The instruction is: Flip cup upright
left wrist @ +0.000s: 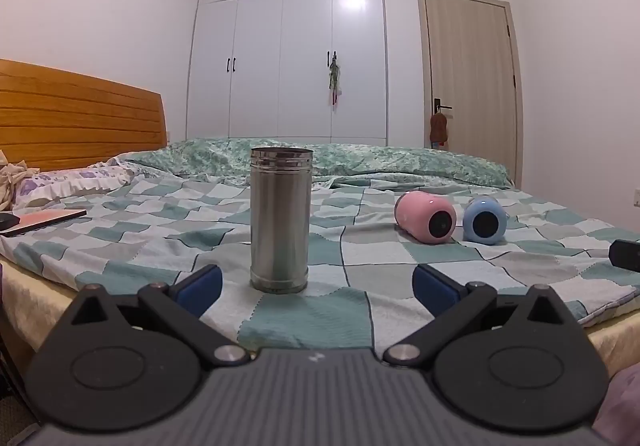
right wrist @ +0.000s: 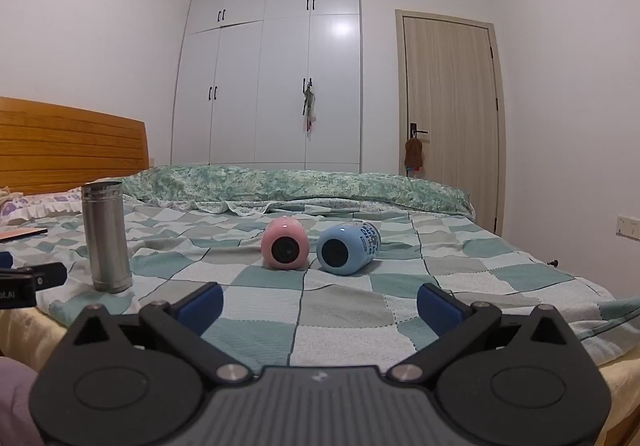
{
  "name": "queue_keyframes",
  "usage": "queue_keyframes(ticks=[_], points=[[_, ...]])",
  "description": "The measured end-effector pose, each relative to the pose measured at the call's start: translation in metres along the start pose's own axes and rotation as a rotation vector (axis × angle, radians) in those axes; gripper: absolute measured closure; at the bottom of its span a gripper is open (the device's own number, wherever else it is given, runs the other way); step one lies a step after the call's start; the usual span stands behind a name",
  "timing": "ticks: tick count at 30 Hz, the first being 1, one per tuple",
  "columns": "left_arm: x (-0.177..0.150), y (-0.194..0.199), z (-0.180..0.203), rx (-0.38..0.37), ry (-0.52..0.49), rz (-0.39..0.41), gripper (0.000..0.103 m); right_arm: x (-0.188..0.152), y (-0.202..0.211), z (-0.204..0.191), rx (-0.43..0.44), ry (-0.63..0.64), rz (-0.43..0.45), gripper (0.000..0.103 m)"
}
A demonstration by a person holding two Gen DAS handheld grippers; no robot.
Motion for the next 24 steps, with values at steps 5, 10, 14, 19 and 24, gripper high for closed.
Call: queue_keyframes(ticks=[5, 10, 14, 19, 24], points=[[0.0006, 0.0003, 0.0012, 0.002, 0.000, -0.001, 0.000, 0.0001, 0.0005, -0.0001, 0.000, -0.001, 0.002, 0.000], [0.0000, -0.0003, 0.0017, 0.003, -0.001, -0.001, 0.000, 0.0000, 0.0005, -0.0007, 0.000, -0.001, 0.002, 0.000], [-0.0001, 0.0002, 0.0008, 0.004, -0.002, -0.001, 0.000, 0.0001, 0.0006, 0.0001, 0.000, -0.001, 0.002, 0.000], [0.0000, 0.0004, 0.0008, 0.004, -0.003, -0.002, 0.000, 0.0003, 0.0008, 0.0007, 0.000, -0.001, 0.002, 0.000], [-0.0002, 0.0002, 0.0008, 0.004, -0.003, -0.001, 0.000, 0.0003, 0.0008, 0.0007, 0.000, -0.001, 0.003, 0.000]])
Point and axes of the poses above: each gripper's, at about its wrist camera, not at the fingertips, and y roughly against the way its jaws point, z to its right, x to its top, the point moved 7 cm from there along -y, roughly the way its jaws point, and after that the axes turned 2 degrees about x, right-handed, at the moved point
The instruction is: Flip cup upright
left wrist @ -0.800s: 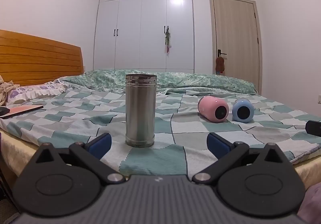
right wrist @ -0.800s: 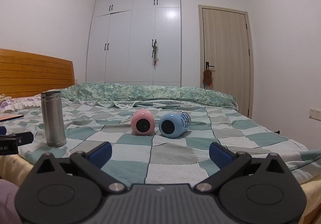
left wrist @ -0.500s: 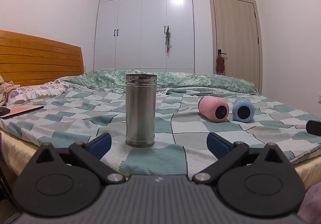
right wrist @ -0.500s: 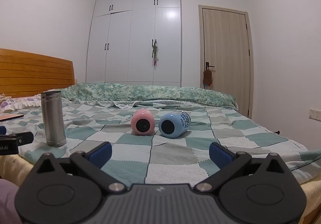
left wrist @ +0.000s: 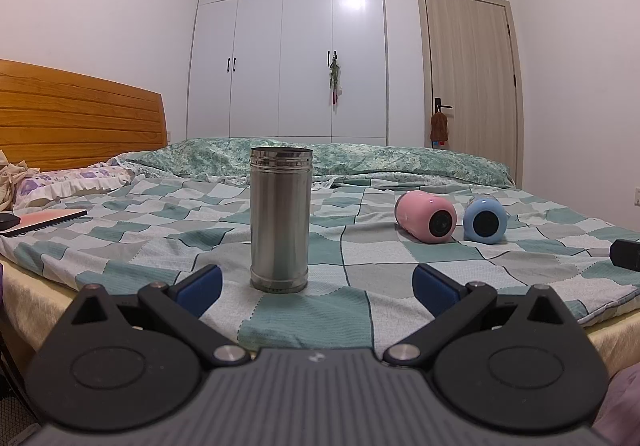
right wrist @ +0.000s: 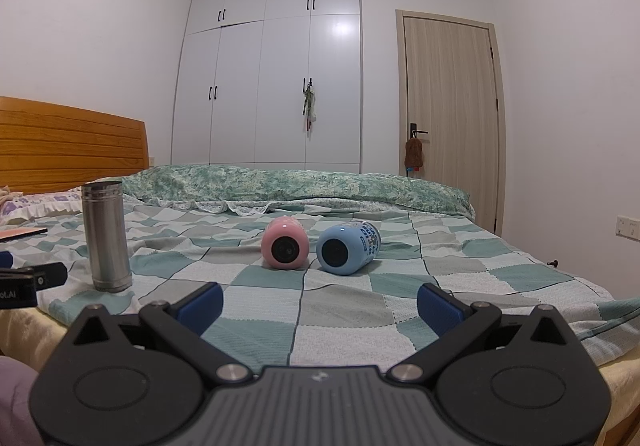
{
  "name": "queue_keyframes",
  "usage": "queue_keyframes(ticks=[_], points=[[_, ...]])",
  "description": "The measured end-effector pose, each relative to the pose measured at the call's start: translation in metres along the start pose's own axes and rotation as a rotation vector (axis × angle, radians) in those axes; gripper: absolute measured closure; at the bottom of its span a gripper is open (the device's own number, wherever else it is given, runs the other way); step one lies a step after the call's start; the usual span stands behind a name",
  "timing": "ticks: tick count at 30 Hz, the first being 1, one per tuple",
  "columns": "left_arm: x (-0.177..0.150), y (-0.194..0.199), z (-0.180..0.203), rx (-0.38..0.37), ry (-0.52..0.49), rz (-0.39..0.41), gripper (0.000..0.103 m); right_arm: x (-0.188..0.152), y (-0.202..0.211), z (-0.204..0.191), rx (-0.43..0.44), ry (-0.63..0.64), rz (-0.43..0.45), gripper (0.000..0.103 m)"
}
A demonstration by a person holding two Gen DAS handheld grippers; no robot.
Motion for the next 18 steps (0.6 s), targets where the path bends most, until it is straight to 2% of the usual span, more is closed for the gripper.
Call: queue_keyframes(ticks=[18], points=[[-0.0003, 0.0009, 0.0012, -0.001, -0.001, 0.001, 0.000, 0.0000, -0.0003, 0.0002, 0.000, 0.000, 0.000, 0.000]])
Point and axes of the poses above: each gripper's, at about its wrist camera, not at the fingertips, and y roughly against the way its jaws point, z to its right, x to its top, the point moved 7 cm from there along -y, roughly the way its jaws point, and after that the axes turned 2 degrees about x, right-handed, at the moved point
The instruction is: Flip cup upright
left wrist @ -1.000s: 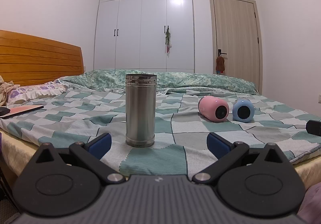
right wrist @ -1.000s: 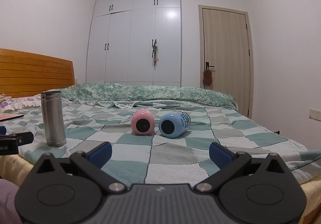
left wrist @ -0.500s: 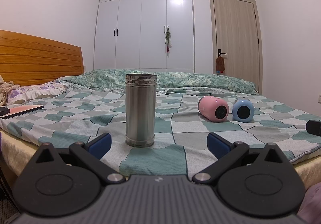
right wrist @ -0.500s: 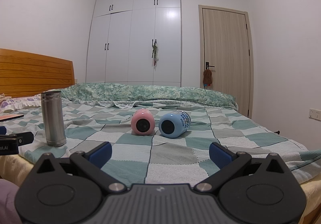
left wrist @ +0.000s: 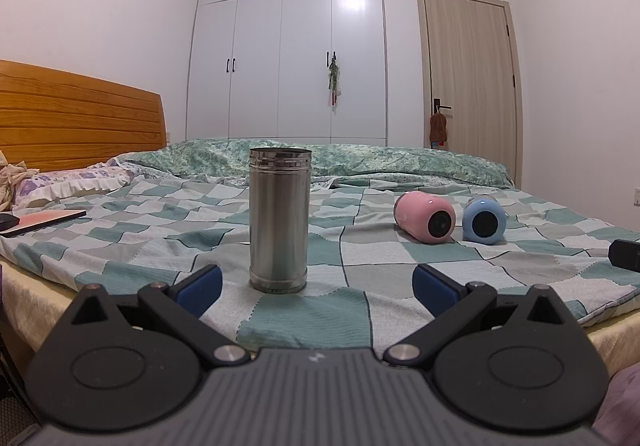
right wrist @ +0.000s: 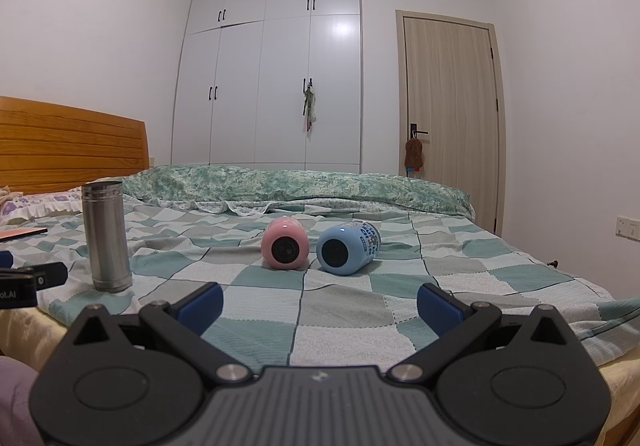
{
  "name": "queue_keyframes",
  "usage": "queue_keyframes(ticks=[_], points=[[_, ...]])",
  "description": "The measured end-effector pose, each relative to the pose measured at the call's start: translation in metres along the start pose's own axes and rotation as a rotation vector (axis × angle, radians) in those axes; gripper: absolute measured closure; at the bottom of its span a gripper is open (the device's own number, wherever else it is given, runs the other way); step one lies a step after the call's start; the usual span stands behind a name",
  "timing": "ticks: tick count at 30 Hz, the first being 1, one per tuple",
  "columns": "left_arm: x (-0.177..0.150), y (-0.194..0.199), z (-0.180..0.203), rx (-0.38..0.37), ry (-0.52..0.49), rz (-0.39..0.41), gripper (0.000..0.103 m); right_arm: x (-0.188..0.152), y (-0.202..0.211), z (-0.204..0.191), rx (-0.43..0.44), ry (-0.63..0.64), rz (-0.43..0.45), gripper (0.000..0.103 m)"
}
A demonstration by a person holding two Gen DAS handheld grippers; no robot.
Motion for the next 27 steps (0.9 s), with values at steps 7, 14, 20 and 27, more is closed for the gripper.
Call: queue_keyframes(ticks=[7, 14, 20, 27], points=[[0.0000, -0.0021, 0.0007, -0.001, -0.002, 0.000, 0.000, -0.0001, -0.0002, -0.0001, 0.000, 0.000, 0.000, 0.000], [0.0000, -0.0021, 0.0007, -0.002, -0.001, 0.000, 0.000, -0.0001, -0.0005, 0.0000, 0.000, 0.000, 0.000, 0.000], [0.0000, -0.0020, 0.0008, -0.001, -0.002, 0.000, 0.000, 0.0000, -0.0006, 0.0000, 0.000, 0.000, 0.000, 0.000], [0.0001, -0.0020, 0.0008, -0.001, -0.001, 0.000, 0.000, 0.0002, -0.0008, -0.0002, 0.000, 0.000, -0.001, 0.000]])
Point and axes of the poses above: each gripper's, at about its wrist camera, not at the fingertips, and y roughly against the way its jaws point, z to its right, x to its top, the point moved 7 cm from there along -y, roughly the way its jaws point, and after that the axes turned 2 degrees about x, right-handed, at the moved point
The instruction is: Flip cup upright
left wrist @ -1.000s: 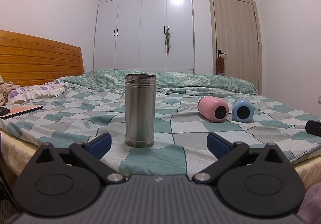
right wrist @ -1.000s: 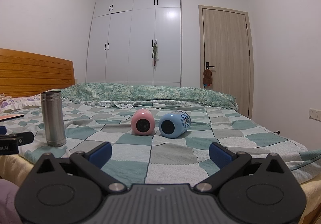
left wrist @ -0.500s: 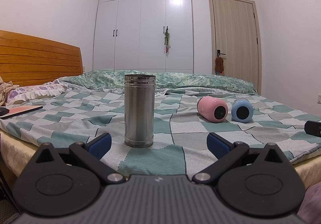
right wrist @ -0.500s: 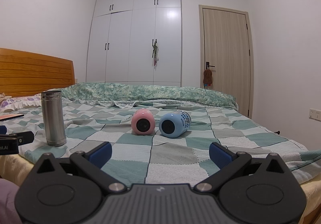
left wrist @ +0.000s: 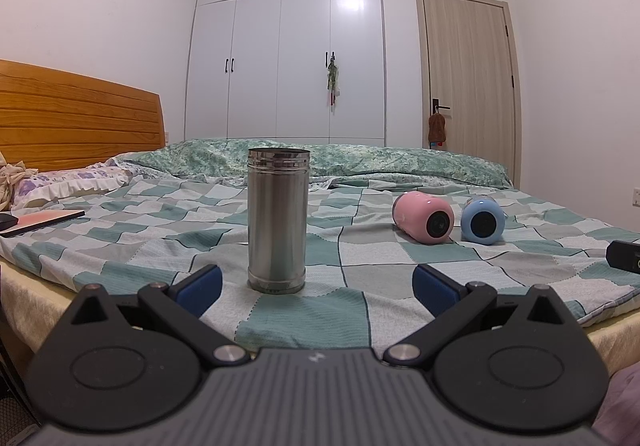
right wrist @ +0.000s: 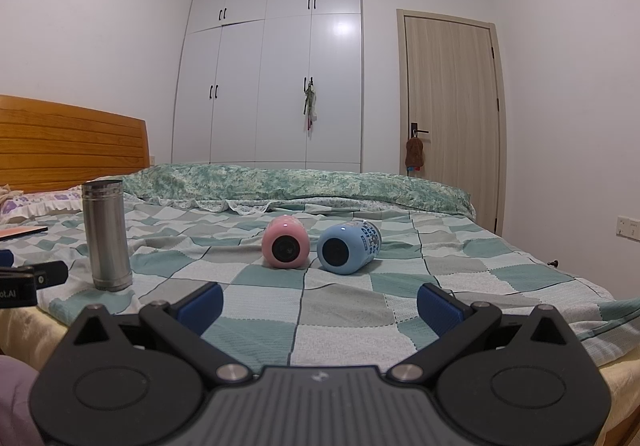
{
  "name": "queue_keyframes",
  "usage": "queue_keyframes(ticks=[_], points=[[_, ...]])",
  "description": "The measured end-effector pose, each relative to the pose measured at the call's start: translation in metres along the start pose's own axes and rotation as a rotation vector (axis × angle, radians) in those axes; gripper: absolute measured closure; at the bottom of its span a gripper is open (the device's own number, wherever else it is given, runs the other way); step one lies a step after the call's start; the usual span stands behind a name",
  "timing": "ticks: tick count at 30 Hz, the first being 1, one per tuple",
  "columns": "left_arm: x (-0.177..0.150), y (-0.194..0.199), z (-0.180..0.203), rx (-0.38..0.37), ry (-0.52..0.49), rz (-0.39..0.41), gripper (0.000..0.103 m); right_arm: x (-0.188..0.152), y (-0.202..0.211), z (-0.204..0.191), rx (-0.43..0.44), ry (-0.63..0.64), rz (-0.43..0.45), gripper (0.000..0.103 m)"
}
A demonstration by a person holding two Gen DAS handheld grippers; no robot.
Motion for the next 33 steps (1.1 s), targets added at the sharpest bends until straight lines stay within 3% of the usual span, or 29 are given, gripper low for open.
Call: queue_keyframes(ticks=[17, 26, 33], points=[[0.001, 0.001, 0.004, -0.007, -0.010, -0.009, 0.000, -0.001, 0.000, -0.001, 0.005, 0.006, -0.009, 0.000], [0.011, -0.018, 0.026, -0.080, -0.025, -0.092, 0.000, 0.009, -0.016, 0.012, 0.025, 0.004, -0.038, 0.000], [0.044, -0.055, 0.066, -0.130, -0.076, -0.172, 0.000, 0.027, -0.048, 0.038, 0.034, 0.011, -0.035, 0.000]])
Point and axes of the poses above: each gripper's, at about its wrist camera, not at the fingertips, and y roughly against the way its jaws point, z to its right, x to its top, the point moved 7 cm from there along -y, roughly the way its jaws point, and after that the axes turned 2 degrees about x, right-handed, at the moved point
